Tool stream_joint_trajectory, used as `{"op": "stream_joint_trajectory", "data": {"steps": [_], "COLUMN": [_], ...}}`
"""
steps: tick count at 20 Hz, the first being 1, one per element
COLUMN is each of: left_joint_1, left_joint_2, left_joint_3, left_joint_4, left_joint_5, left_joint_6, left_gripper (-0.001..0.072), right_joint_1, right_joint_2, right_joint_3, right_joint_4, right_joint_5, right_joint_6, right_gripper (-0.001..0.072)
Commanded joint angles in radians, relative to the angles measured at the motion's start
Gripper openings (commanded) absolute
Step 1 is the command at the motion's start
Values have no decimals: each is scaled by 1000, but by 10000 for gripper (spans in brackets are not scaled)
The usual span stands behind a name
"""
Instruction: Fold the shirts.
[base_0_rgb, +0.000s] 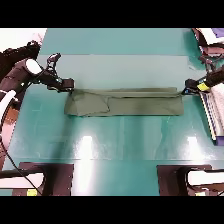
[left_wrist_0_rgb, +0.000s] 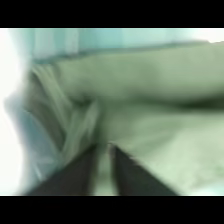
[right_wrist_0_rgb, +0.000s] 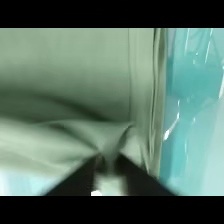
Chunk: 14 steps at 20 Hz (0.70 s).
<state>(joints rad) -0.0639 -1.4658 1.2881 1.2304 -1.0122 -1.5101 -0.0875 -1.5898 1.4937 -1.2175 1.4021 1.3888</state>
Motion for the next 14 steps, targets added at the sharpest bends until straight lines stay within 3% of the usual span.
{"op": "stream_joint_trajectory", "data": {"steps": [1,6,8,9,14], "left_joint_1": [-2,-2,-2,-2,-10], "left_joint_2": [-27,-15,-15,-16,-16], "left_joint_3": [40,182,193,191,190], "left_joint_4": [9,22,13,11,-92], "left_joint_5": [50,-171,-240,-246,-221], "left_joint_6": [-1,0,0,2,0], "left_gripper": [611,584,81,43,42], "right_joint_1": [-20,-107,-154,-172,-241], "right_joint_2": [-114,-134,-132,-132,-134], "right_joint_3": [131,162,112,70,-119], "right_joint_4": [169,198,198,198,207], "right_joint_5": [5,119,154,156,60], "right_joint_6": [-2,-47,-72,-84,-180], "right_gripper": [497,510,510,511,512]}}
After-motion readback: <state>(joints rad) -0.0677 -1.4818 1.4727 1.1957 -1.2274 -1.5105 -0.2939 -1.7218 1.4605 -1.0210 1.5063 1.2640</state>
